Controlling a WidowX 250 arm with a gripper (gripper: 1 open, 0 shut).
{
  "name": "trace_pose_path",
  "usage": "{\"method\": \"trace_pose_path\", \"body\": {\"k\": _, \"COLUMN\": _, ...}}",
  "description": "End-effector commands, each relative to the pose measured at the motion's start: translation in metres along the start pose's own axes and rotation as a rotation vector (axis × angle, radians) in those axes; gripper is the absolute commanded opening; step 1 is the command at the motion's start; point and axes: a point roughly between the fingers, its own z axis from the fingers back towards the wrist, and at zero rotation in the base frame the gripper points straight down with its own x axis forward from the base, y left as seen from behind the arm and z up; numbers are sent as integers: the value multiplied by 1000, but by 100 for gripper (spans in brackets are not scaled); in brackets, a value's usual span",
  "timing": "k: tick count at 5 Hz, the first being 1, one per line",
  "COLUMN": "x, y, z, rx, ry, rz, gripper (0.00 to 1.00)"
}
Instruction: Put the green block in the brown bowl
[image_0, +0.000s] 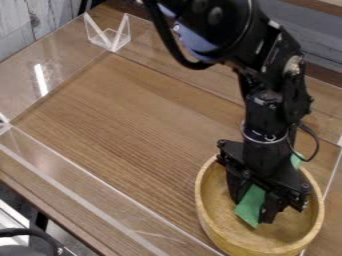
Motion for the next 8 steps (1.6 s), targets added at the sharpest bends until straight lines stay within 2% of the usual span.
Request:
{"method": "trace_pose_path", "body": {"k": 1, "x": 5, "y": 2, "z": 5, "rx": -2, "ry": -13, "rz": 18, "gripper": 0}}
{"method": "trace_pose_path", "body": {"k": 6, "x": 4, "y": 5, "z": 8, "rx": -2, "ry": 14, "rz": 47, "gripper": 0}}
{"method": "trace_pose_path", "body": {"k": 7, "x": 4, "y": 5, "z": 11, "rx": -1, "ry": 19, "rz": 54, "gripper": 100}}
{"method": "trace_pose_path", "body": {"k": 8, "x": 3, "y": 6, "z": 14, "rx": -1, "ry": 21, "rz": 59, "gripper": 100}}
